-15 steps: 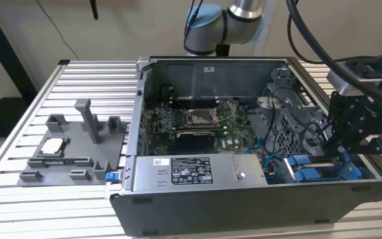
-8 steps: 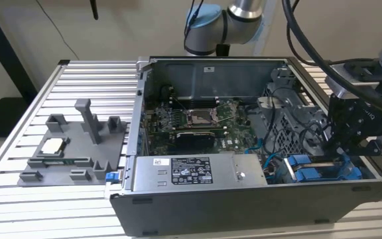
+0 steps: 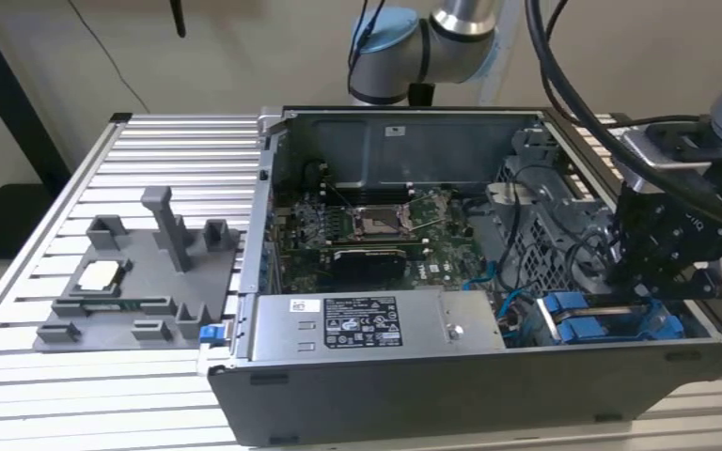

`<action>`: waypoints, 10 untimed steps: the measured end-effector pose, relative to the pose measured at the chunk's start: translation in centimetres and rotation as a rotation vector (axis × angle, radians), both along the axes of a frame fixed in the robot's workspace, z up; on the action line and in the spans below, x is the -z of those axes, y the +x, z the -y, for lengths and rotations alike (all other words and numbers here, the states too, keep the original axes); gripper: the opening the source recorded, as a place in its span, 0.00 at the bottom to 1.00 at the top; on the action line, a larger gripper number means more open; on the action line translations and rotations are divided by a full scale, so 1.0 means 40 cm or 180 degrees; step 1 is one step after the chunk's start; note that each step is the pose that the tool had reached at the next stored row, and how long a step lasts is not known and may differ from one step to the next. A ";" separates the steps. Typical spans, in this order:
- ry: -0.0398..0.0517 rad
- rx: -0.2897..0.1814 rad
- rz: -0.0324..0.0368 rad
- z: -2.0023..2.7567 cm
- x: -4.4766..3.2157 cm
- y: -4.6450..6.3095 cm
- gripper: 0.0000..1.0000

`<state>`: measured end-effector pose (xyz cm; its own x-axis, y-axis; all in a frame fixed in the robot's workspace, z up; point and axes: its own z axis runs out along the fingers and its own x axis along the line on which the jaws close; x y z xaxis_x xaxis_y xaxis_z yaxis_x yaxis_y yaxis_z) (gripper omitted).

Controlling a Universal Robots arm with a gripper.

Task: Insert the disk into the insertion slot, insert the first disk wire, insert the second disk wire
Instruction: 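Insert the first disk wire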

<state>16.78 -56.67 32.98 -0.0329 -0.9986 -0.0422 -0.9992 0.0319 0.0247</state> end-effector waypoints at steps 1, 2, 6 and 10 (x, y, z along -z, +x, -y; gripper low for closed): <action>0.0000 0.0000 0.0000 0.000 -0.007 0.000 0.21; -0.0004 0.0000 0.0000 0.000 -0.014 0.000 0.27; -0.0006 0.0000 0.0000 0.000 -0.037 -0.001 0.27; -0.0006 0.0000 0.0000 -0.001 -0.065 -0.001 0.27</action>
